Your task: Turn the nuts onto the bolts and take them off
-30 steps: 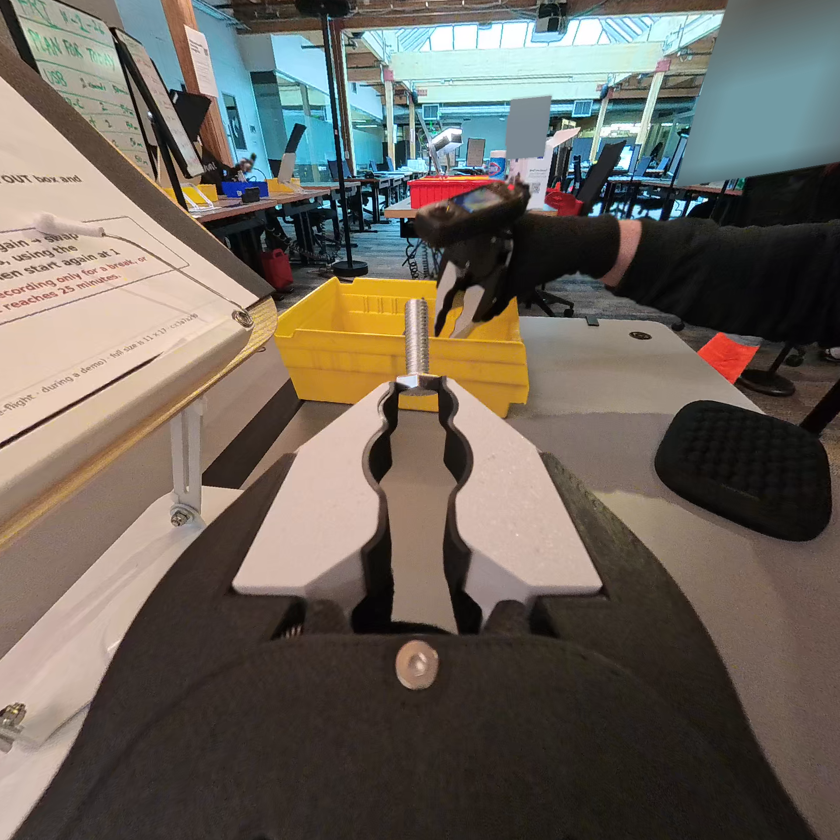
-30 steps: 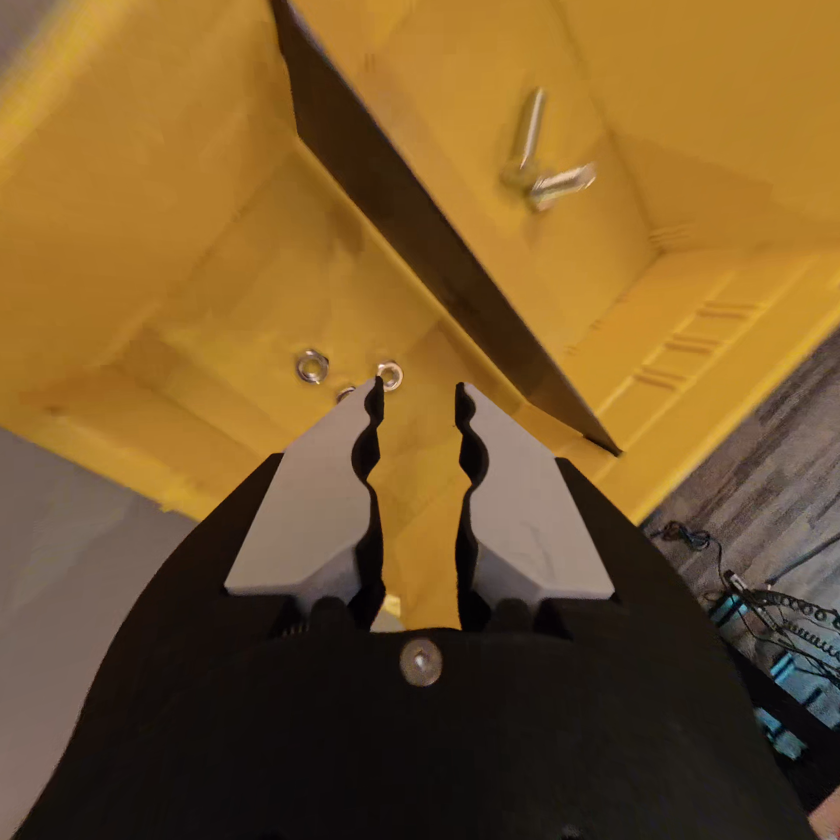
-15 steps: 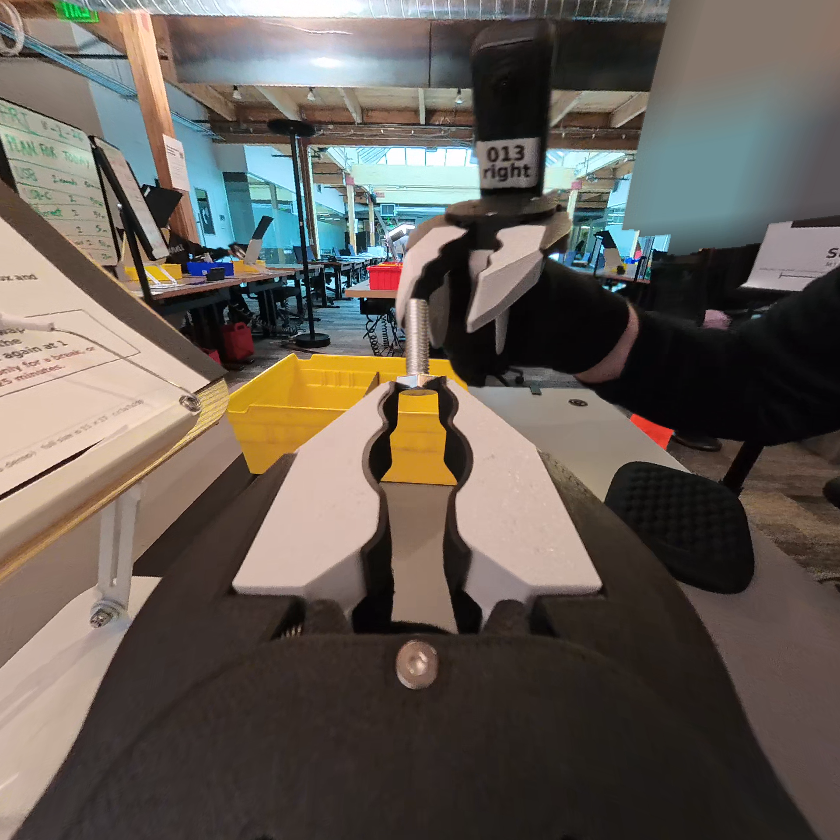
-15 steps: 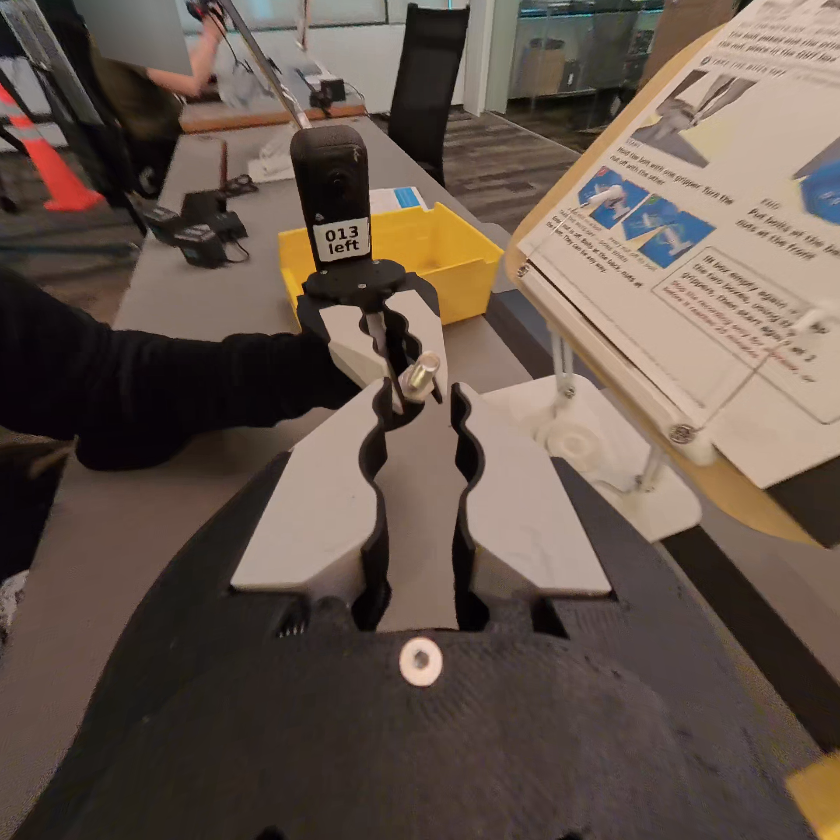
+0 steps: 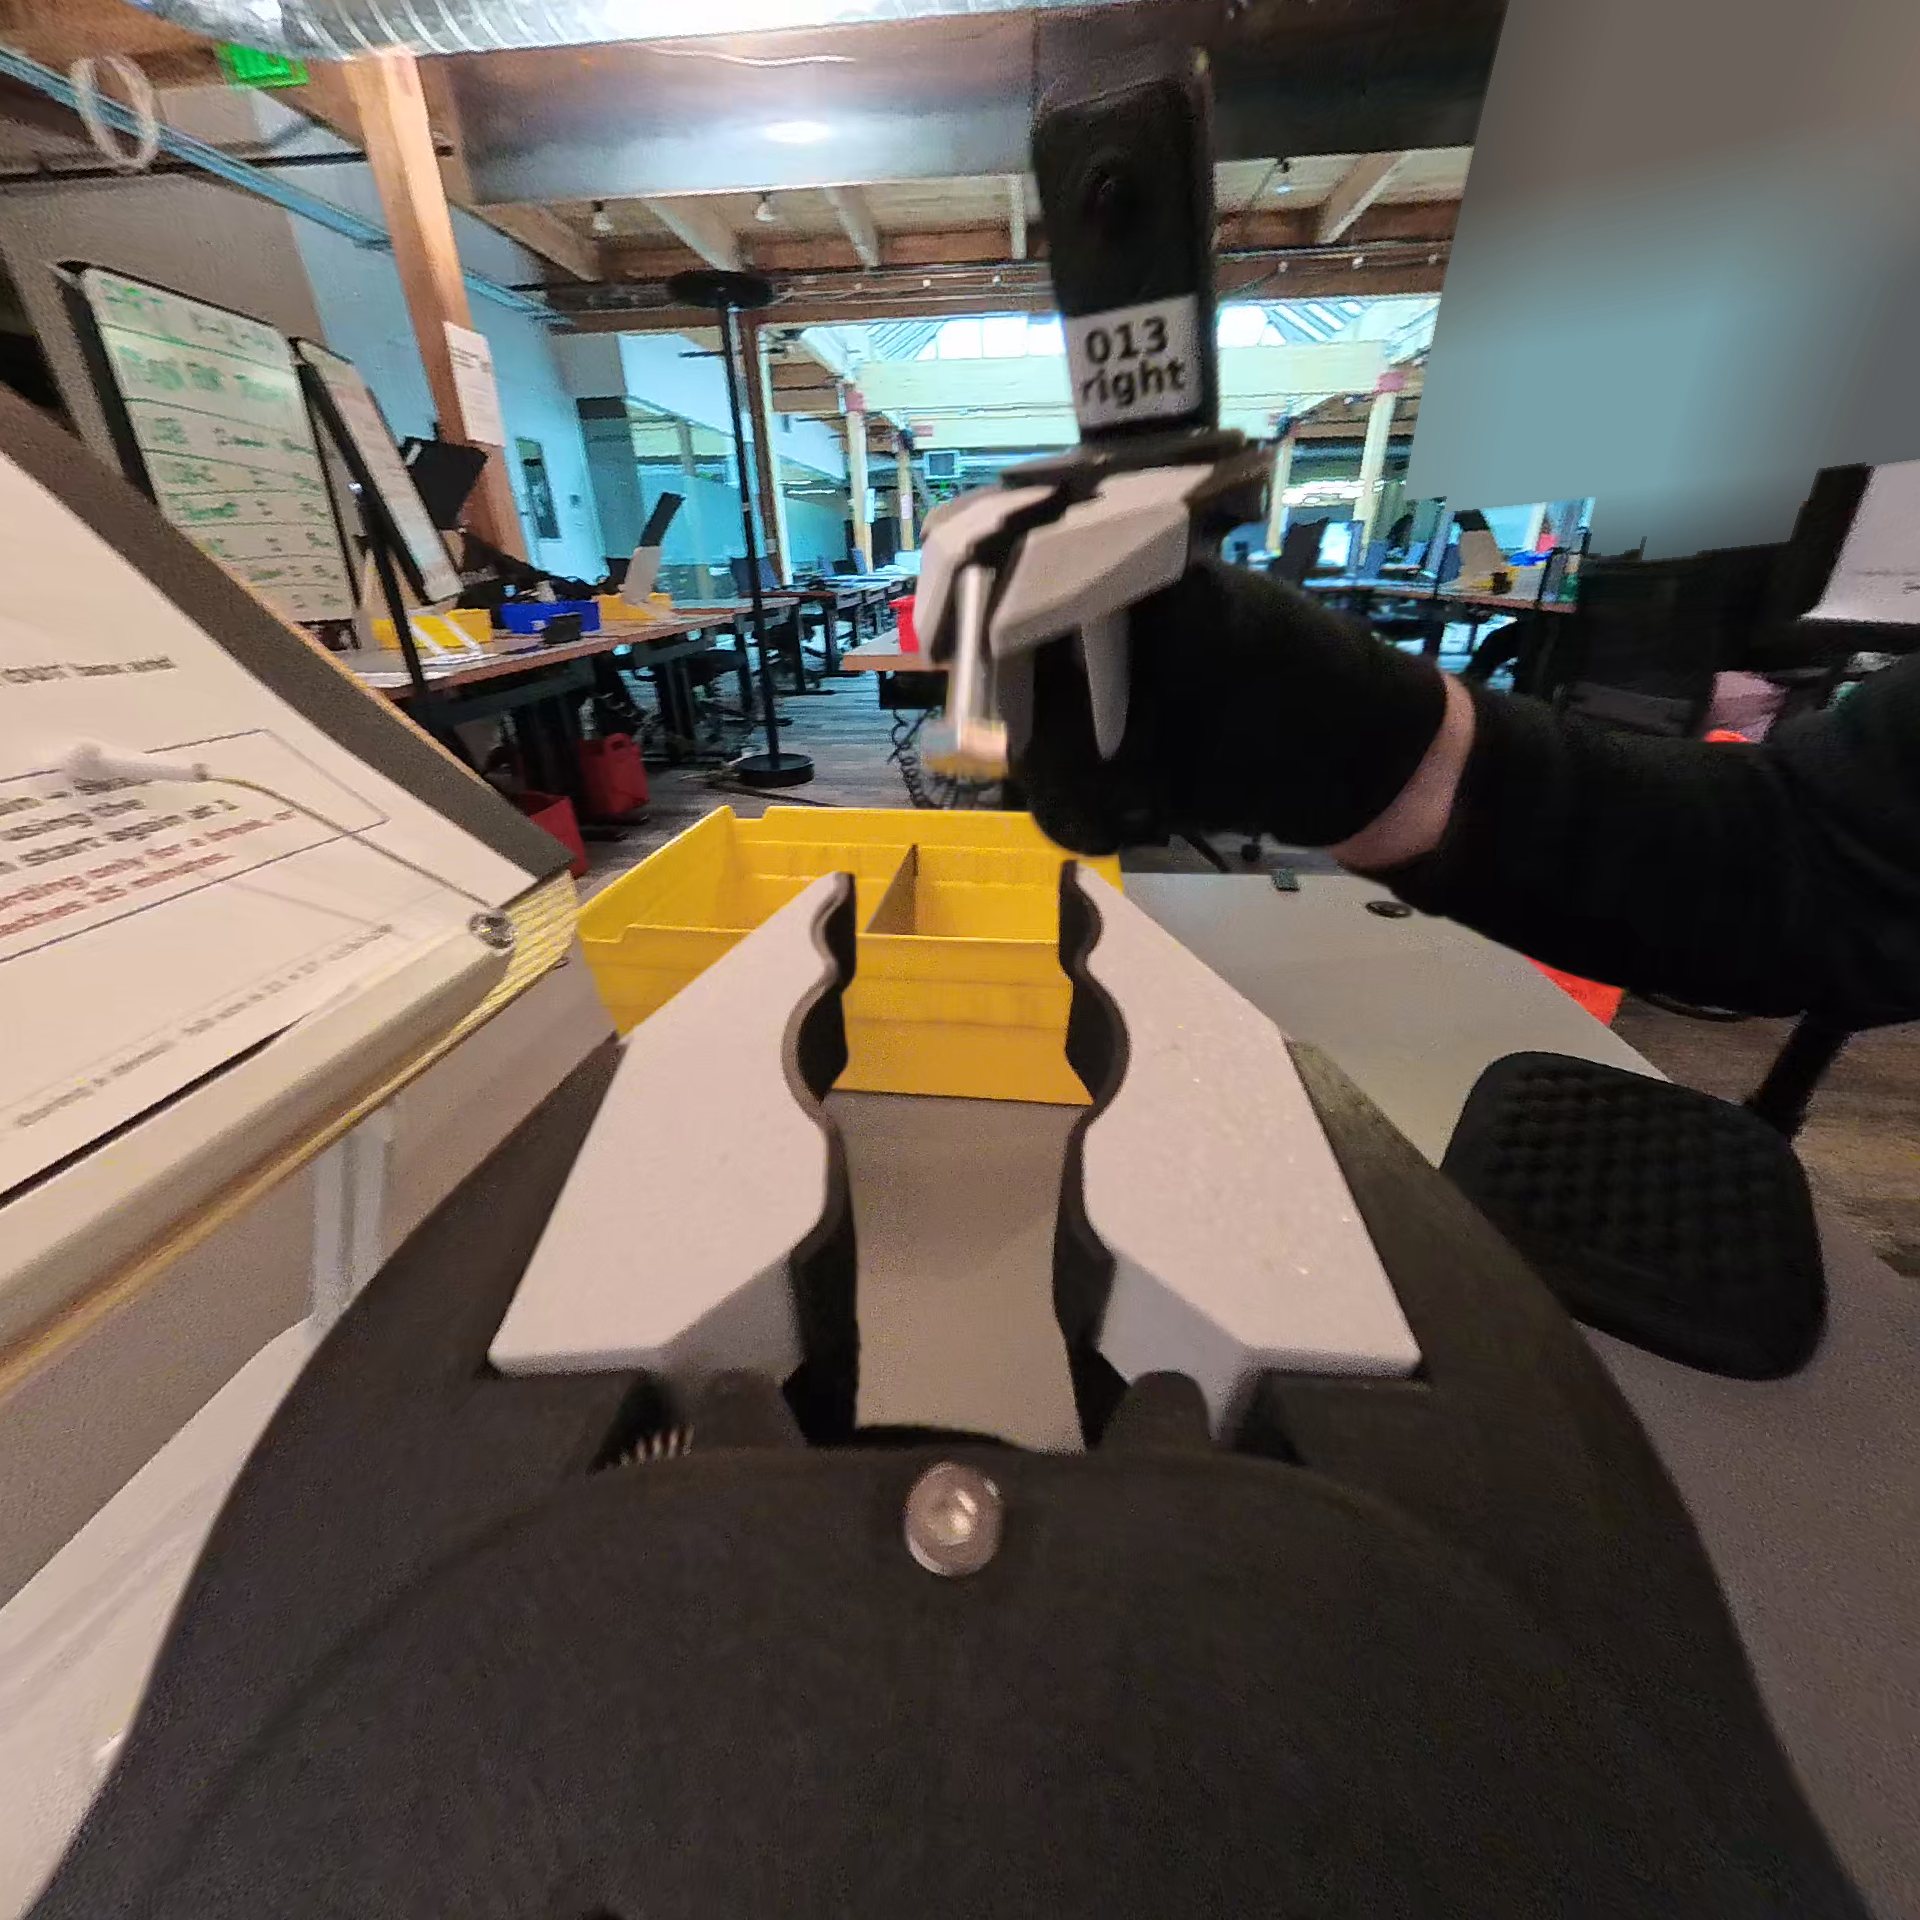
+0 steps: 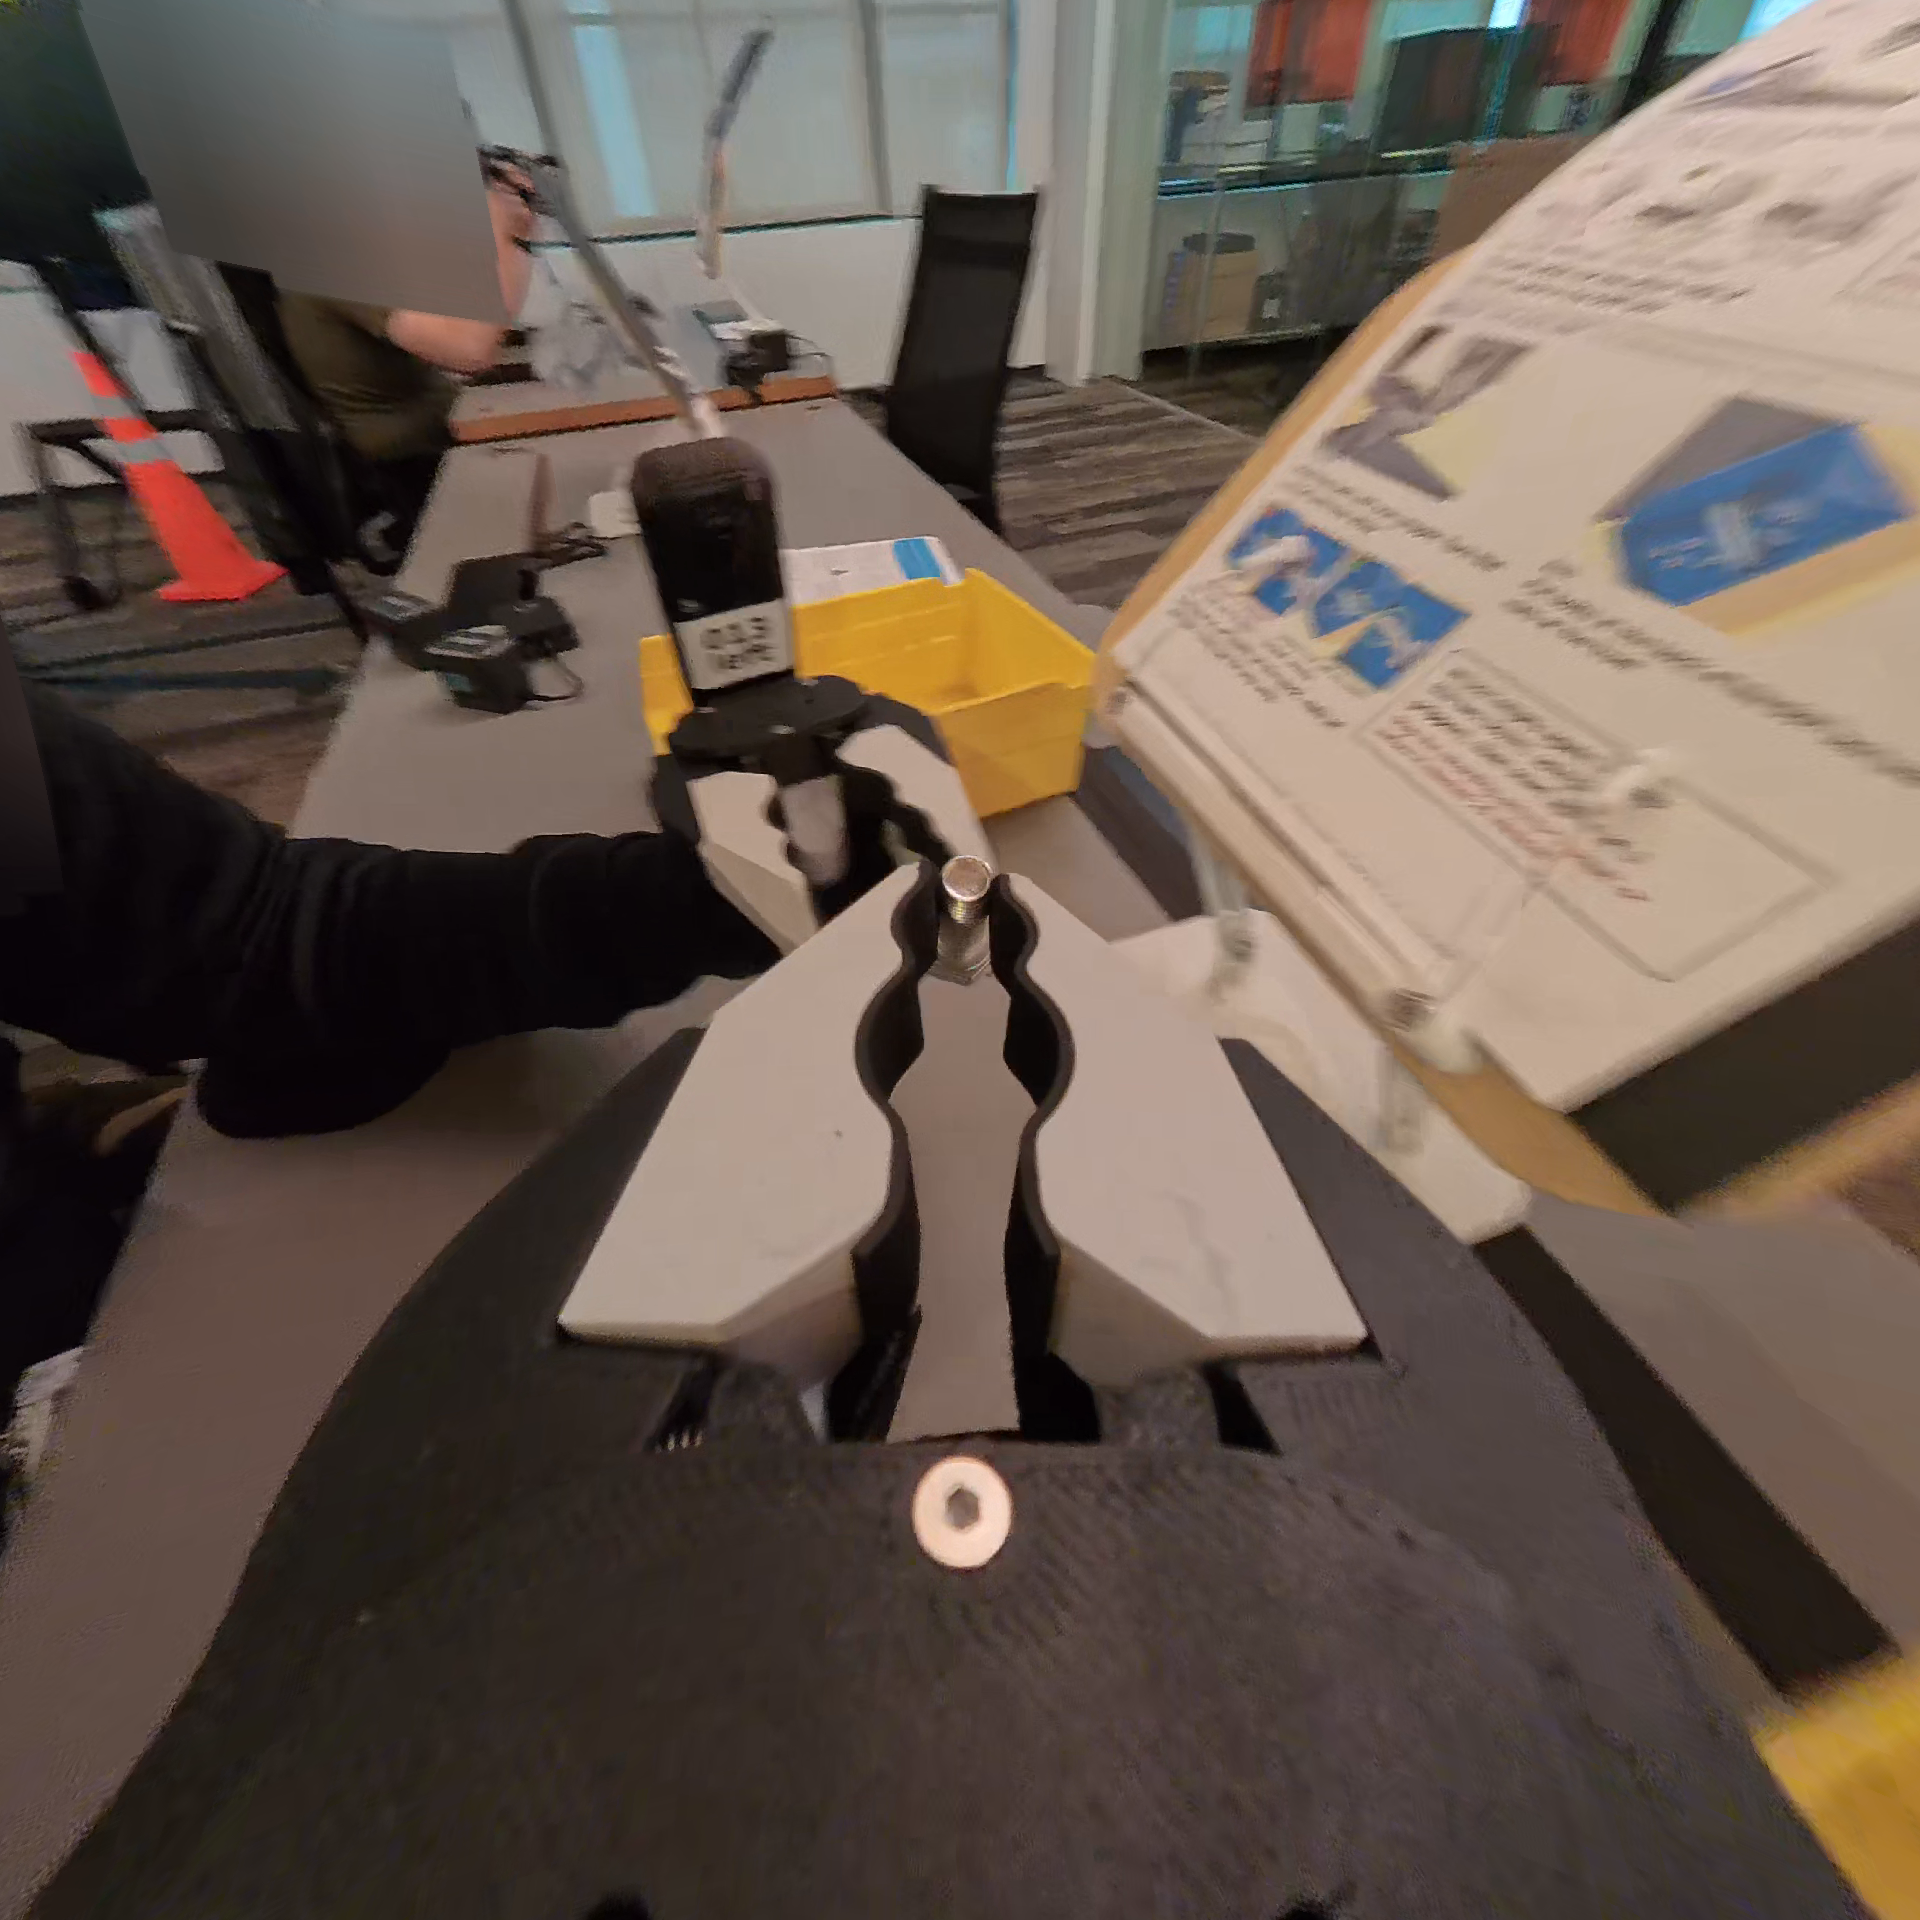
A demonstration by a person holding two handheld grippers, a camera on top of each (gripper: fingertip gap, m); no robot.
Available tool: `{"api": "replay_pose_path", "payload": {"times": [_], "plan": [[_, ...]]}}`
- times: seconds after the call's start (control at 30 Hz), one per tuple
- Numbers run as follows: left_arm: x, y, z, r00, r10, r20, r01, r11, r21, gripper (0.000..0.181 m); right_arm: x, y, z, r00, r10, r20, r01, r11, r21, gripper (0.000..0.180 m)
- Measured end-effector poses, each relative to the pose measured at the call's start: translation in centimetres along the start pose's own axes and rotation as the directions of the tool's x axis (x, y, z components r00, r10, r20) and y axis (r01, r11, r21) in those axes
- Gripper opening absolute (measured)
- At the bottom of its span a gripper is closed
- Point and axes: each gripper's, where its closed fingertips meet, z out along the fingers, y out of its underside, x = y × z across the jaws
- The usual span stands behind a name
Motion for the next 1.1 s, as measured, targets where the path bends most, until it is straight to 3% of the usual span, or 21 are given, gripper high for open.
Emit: {"api": "replay_pose_path", "payload": {"times": [0.1,0.17,0.23,0.37,0.5,0.73,0.93,1.03,1.1], "plan": [[-0.9,-0.2,-0.8,0.999,0.0,0.032,0.0,1.0,0.001,0.029,5.1,-0.3,-5.2,0.974,-0.053,-0.22,0.029,0.994,-0.109,0.007],[-1.0,-0.3,-1.3,1.0,0.012,0.026,-0.012,1.0,-0.001,0.009,10.1,2.3,-9.8,0.896,-0.167,-0.412,0.015,0.937,-0.348,0.007],[-1.3,-0.3,-1.5,0.999,0.023,0.037,-0.022,1.0,-0.013,0.0,15.1,5.6,-14.7,0.794,-0.261,-0.549,-0.096,0.838,-0.537,0.007],[-1.4,-0.1,-1.5,0.998,0.033,0.05,-0.032,0.999,-0.031,0.0,19.9,13.1,-18.9,0.787,-0.193,-0.585,-0.33,0.67,-0.665,0.007],[-1.6,0.2,-1.4,0.997,0.041,0.063,-0.038,0.998,-0.052,0.0,22.0,19.7,-20.0,0.802,-0.132,-0.583,-0.458,0.491,-0.741,0.007],[-2.2,0.4,-1.8,0.997,0.025,0.076,-0.021,0.999,-0.049,0.0,24.2,24.4,-19.8,0.806,-0.118,-0.58,-0.521,0.321,-0.791,0.01],[-1.9,0.3,-1.7,0.998,0.031,0.059,-0.028,0.998,-0.06,0.0,25.3,24.7,-19.3,0.793,-0.119,-0.597,-0.534,0.332,-0.777,0.024],[-2.0,0.2,-1.8,0.997,0.031,0.065,-0.028,0.998,-0.055,0.0,25.1,22.1,-19.1,0.782,-0.163,-0.601,-0.511,0.383,-0.769,0.021],[-2.0,0.1,-1.9,0.997,0.032,0.069,-0.028,0.998,-0.052,0.0,24.7,18.5,-18.5,0.761,-0.2,-0.617,-0.477,0.471,-0.742,0.02]]}}
